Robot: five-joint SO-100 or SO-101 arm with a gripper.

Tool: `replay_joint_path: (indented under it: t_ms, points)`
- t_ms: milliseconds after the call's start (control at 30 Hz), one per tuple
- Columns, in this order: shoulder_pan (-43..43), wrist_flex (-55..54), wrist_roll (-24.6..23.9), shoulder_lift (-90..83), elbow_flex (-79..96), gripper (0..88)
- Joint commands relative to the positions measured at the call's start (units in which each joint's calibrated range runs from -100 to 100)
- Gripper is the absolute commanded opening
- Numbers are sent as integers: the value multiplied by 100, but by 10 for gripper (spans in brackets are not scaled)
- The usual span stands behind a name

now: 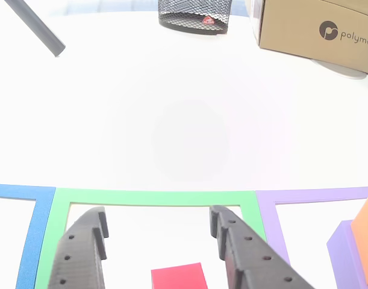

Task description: Tower of hanoi

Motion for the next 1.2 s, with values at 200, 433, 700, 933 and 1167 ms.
replay_joint_path:
  t_ms: [200,433,700,933,1167]
  points:
    - [315,3395,72,-3785,419,1]
    - [517,7994,72,-6272,-872,0]
    - [1236,12609,72,-6781,-4499,1]
    - [2271,14674,72,-6296,-7008,1]
    - [3115,15330,72,-6111,-7617,6]
